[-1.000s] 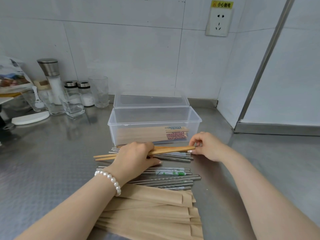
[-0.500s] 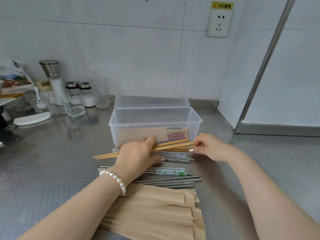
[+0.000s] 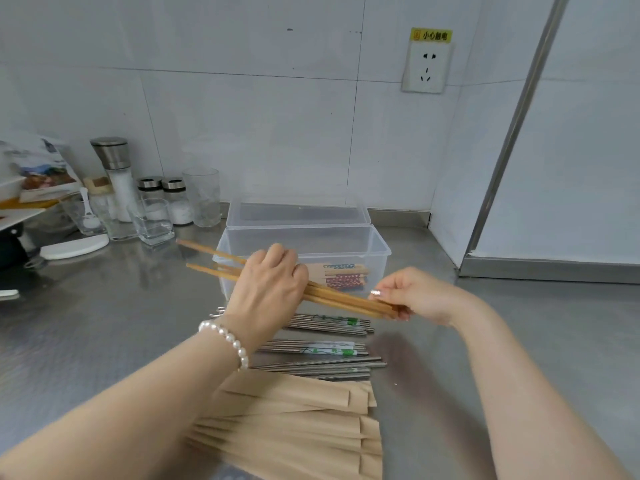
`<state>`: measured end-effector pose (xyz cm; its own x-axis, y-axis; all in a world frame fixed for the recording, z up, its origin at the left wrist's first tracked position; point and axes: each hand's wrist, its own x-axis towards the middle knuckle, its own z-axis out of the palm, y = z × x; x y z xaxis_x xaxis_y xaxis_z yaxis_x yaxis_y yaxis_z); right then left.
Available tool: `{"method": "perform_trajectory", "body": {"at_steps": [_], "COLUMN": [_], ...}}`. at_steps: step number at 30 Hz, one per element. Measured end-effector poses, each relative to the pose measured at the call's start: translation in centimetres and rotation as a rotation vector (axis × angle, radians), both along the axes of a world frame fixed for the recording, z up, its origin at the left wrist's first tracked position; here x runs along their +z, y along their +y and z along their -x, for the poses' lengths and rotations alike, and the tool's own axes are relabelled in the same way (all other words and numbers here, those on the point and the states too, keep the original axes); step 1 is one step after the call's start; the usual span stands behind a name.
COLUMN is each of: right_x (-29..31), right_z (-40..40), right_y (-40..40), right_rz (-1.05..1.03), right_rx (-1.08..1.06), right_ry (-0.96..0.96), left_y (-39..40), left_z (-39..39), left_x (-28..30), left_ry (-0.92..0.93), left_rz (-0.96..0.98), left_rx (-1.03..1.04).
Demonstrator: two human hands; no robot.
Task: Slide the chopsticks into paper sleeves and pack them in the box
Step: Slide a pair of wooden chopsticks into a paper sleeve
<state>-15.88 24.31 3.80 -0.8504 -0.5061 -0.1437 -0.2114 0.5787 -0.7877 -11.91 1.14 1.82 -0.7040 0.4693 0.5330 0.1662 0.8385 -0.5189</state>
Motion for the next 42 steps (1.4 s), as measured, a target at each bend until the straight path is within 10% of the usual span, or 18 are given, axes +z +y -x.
{"method": "perform_trajectory", "body": {"at_steps": [4, 12, 17, 27, 42], "right_x": [0.1, 0.9, 0.8, -0.1, -1.0], "right_z": [0.0, -2.0, -1.0, -1.0, -0.9], "right_y": [-1.6, -3.9, -2.0, -2.3, -2.5], "right_rz": [0.025, 0.468, 0.887, 0.926, 0.763], "right_rx": [-0.174, -0.111, -0.122, -0.084, -0.075], "right_ry": [0.328, 0.213, -0.034, -0.235, -0.126], "left_y": [0.6, 7.2, 9.0, 10.1, 9.7], "left_z": [1.1, 1.6, 2.5, 2.2, 2.6], "left_x": [3.1, 9.5, 13.3, 13.4, 10.6], "left_ry": [-0.008, 0.102, 0.229, -0.73, -0.985], "left_rz": [0.226, 0.514, 0.07, -1.533, -1.603], "left_rx": [-0.043, -0.245, -0.481, -0.606, -0.61]}}
